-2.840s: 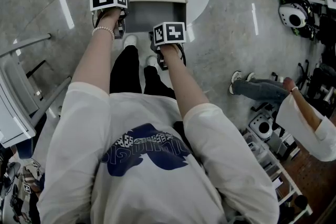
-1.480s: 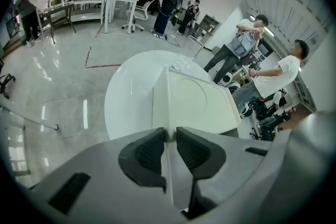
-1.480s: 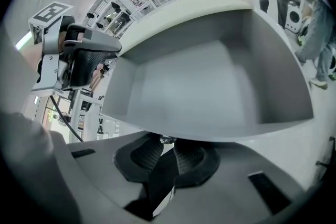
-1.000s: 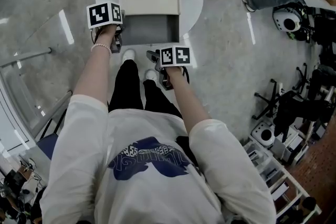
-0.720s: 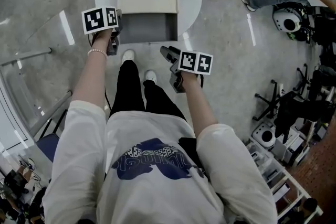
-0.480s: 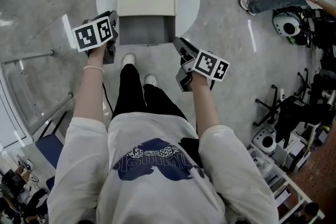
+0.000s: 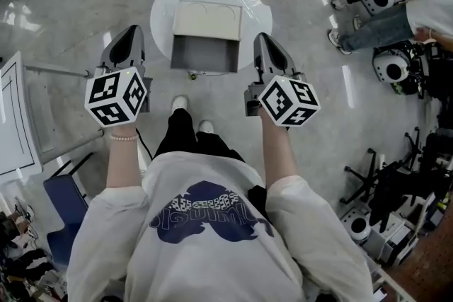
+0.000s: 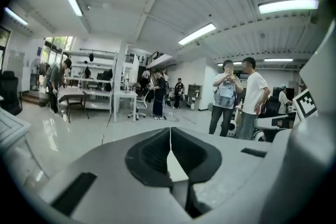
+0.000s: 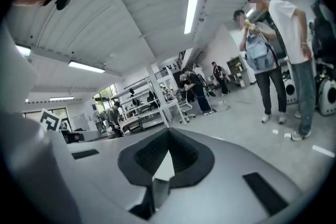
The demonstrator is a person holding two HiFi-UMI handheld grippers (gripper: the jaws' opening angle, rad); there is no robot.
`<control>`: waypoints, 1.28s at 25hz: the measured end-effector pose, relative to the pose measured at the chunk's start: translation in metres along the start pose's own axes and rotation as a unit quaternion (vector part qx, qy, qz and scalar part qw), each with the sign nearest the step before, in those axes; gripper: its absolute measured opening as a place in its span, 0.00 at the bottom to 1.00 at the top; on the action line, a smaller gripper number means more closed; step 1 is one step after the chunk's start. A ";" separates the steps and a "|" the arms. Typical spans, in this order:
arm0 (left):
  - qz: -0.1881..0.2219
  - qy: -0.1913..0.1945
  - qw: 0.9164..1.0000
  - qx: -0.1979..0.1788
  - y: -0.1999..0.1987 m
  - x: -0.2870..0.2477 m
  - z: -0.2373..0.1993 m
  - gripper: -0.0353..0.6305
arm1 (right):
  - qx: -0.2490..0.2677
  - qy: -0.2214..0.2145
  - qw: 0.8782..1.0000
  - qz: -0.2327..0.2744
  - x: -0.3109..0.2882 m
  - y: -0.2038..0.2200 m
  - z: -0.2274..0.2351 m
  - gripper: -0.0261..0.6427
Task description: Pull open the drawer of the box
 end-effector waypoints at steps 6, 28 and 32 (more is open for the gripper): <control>0.079 -0.008 0.995 -0.060 -0.015 0.036 0.016 0.06 | 0.122 0.021 0.991 0.054 0.007 -0.025 -0.034 0.04; 0.192 0.023 0.978 -0.076 -0.034 0.028 0.011 0.06 | 0.296 0.061 0.948 0.102 0.000 -0.037 -0.077 0.03; 0.195 0.016 0.979 -0.064 -0.035 0.027 0.007 0.06 | 0.300 0.060 0.947 0.100 -0.003 -0.040 -0.077 0.03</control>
Point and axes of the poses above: the fingertips, and each gripper's own axes: x backward along the fingers, z to its right, y out of its underside, the point moved 9 cm from there along x, backward along the fingers, and after that the axes turned 3 degrees about -y, right-handed, at the moved point
